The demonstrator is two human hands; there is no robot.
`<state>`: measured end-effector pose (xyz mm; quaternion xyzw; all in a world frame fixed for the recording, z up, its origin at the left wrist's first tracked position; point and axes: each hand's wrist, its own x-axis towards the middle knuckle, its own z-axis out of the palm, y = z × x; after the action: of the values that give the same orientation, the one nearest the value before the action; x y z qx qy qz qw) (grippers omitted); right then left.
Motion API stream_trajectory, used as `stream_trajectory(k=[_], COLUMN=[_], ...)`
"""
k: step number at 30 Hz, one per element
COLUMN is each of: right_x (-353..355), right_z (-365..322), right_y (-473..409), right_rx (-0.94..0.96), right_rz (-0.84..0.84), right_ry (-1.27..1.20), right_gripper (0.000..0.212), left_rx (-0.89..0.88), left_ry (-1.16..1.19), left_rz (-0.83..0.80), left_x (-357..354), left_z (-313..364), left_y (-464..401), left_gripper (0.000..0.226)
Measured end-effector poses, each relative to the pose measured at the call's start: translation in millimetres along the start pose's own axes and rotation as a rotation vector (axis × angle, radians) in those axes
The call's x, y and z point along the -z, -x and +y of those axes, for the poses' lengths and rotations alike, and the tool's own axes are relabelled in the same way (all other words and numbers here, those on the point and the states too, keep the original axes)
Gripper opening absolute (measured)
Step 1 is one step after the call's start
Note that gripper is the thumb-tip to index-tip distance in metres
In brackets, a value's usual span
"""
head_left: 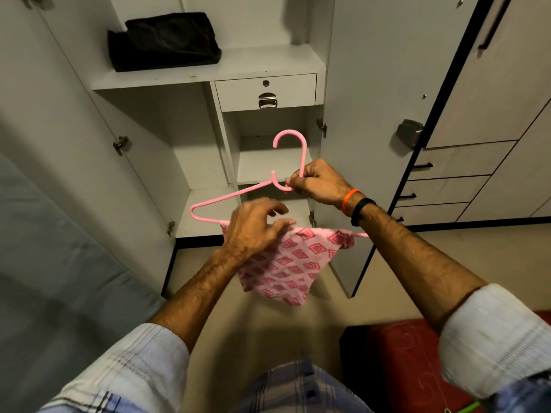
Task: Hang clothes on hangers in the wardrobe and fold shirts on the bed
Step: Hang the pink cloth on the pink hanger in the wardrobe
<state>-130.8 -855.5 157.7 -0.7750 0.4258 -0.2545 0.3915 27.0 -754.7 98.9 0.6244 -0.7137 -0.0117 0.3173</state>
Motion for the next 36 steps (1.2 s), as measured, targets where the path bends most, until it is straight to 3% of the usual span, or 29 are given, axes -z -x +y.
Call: stream_trajectory(k=[2,4,6,8,12,17,28,32,36], right_x=[2.6,3.6,1.7,-0.3,-1.6,2.7,38.4,59.5,93.3], right_z=[-1.5,-2.8,-6.2,-12.2,-30.1,-56.9,-121.6,-148.3,-162.5], right_y=[-3.6,-7.8,-12.9,-19.4,-32.7,-54.2,-138.7,-188.3,-247.1], right_rx=[-0.010,-0.016,-0.018,-0.006,0.056,0.135,0.295,0.339,0.380], right_rz=[0.001,0.002,-0.008,-0.011,-0.029,0.003,0.248,0.356,0.437], right_ry=[-0.002,-0.003,0.006,0.010,0.018,0.004,0.037,0.069,0.134], right_gripper=[0.025,0.025,0.025,0.024,0.024,0.027,0.021,0.017,0.023], left_rx=[-0.047,-0.024,0.068,0.139,0.174,0.243,0.150,0.114,-0.155], left_ry=[0.007,-0.039,-0.090,-0.049,0.014,0.115,0.109,0.032,-0.094], left_rz=[0.243,0.374,0.333,0.186,0.021,0.056,0.131,0.270,0.588], left_x=[14.6,27.6,37.8,45.9,61.7,90.8,182.5,195.2,197.0], left_z=[-5.6,-11.3,-19.2,-28.6,-43.1,-60.8,-91.8,-107.6,-120.7], left_y=[-3.5,-11.9,-22.6,-33.8,-52.2,-82.5,-190.0,-242.7,-288.1], left_gripper=[0.025,0.024,0.035,0.041,0.020,0.021,0.017,0.027,0.018])
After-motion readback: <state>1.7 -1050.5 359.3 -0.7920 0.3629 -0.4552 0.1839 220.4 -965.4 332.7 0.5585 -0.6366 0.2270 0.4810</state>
